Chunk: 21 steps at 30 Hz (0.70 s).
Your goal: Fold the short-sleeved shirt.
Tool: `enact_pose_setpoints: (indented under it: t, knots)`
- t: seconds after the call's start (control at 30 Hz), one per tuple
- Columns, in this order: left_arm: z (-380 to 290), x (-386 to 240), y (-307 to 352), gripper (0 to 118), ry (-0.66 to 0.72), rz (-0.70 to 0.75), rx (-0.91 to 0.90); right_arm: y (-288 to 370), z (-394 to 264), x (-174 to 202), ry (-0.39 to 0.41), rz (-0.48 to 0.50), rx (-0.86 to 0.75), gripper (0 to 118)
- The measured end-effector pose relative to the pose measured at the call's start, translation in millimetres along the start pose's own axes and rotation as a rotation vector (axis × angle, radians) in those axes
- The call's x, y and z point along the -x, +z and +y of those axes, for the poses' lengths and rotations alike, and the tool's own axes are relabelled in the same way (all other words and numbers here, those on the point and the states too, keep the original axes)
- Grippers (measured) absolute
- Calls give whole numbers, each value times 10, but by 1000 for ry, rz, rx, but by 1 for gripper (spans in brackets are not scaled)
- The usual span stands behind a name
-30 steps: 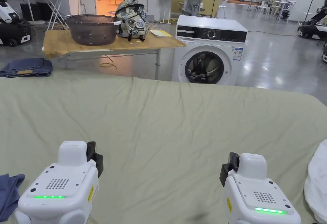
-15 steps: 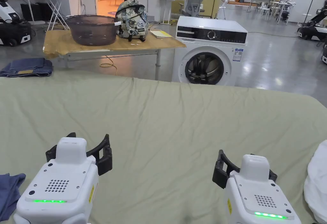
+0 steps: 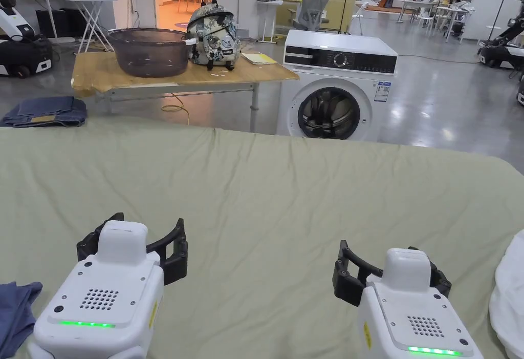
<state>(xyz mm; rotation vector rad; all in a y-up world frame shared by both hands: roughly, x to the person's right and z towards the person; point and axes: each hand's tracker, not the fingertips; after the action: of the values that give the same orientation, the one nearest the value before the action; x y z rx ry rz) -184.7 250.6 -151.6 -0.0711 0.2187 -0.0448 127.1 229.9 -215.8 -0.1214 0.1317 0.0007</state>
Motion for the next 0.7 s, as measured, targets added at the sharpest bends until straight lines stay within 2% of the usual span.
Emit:
enact_pose_setpoints:
  t: [0.07, 0.17, 0.27, 0.4, 0.6, 0.7]
  knots:
    - [16, 9, -8, 82, 11, -6, 8, -11, 14, 1, -11, 0, 3, 97]
    - [30, 29, -3, 82, 33, 3, 6, -38, 67, 58, 15, -108, 25, 97]
    - [44, 60, -17, 82, 47, 2, 12, -60, 110, 30, -35, -74, 23, 97]
    - [40, 80, -35, 82, 51, 8, 25, -151, 185, 48, -56, -162, 80, 97]
    - [49, 128, -118, 82, 83, -28, 80, -204, 219, -48, -145, -126, 105, 97]
    - [46, 102, -157, 82, 74, -9, 90, -236, 242, -26, -148, -179, 144, 97]
